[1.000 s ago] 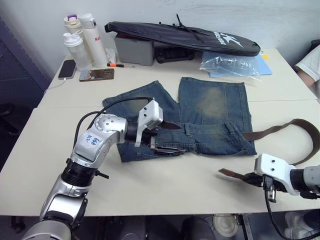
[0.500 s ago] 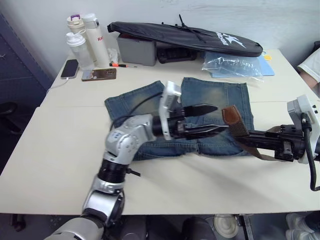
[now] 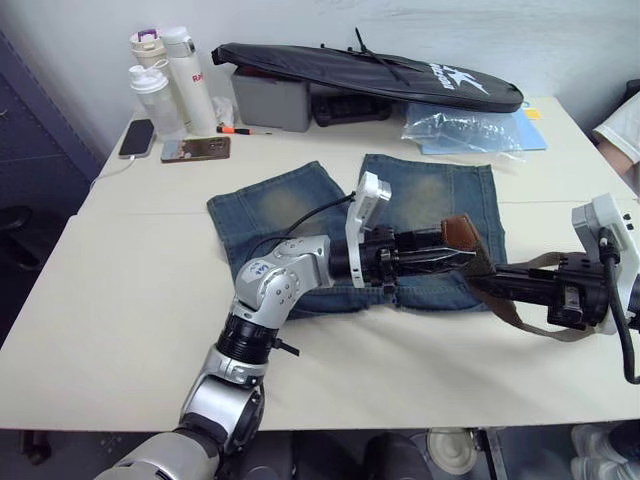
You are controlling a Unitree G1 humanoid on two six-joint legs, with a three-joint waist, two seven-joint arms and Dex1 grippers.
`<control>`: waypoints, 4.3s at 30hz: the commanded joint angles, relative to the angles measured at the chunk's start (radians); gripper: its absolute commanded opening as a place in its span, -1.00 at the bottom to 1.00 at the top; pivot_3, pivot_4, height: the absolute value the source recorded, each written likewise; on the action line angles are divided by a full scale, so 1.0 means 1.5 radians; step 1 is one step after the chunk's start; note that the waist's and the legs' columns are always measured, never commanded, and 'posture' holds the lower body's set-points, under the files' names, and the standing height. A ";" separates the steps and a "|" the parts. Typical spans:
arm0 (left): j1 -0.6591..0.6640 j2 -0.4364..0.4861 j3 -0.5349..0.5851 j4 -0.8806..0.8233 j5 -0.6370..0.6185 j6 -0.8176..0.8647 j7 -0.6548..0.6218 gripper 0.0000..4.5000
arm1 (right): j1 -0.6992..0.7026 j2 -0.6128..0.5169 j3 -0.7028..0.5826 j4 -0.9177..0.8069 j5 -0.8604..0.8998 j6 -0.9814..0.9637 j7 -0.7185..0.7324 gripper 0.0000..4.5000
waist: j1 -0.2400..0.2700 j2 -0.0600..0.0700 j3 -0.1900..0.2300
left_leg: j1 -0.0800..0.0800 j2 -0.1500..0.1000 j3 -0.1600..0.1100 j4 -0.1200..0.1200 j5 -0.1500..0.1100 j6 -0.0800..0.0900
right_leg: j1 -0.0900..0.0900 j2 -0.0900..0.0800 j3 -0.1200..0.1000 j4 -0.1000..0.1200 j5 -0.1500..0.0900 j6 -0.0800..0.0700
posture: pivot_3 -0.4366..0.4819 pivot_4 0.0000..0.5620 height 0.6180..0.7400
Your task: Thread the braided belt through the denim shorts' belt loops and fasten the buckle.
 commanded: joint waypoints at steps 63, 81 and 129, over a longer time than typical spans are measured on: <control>-0.169 -0.172 0.123 0.197 -0.226 0.179 0.320 -1.00 | 0.193 0.684 0.185 -0.200 0.139 -0.652 -0.473 0.96 | -0.004 0.004 -0.003 | -0.010 0.001 0.001 0.007 0.000 0.000 | -0.014 0.001 0.005 0.008 0.000 0.001 | -0.05 -0.47 -0.55; -0.152 -0.169 0.101 0.193 -0.214 0.162 0.312 -1.00 | 0.191 0.683 0.198 -0.193 0.126 -0.673 -0.499 -0.98 | -0.002 0.005 -0.003 | -0.011 0.001 0.001 0.008 -0.001 0.001 | -0.014 0.001 0.005 0.009 0.000 0.001 | -0.05 -0.47 -0.55; -0.204 -0.118 -0.267 0.630 0.560 -0.681 -0.024 -0.98 | 0.436 0.258 -0.217 -0.214 0.262 -0.439 -0.589 -1.00 | 0.012 0.006 -0.004 | -0.012 0.001 0.009 0.010 -0.003 0.003 | -0.015 -0.002 0.003 0.006 -0.001 -0.002 | -0.05 -0.47 -0.55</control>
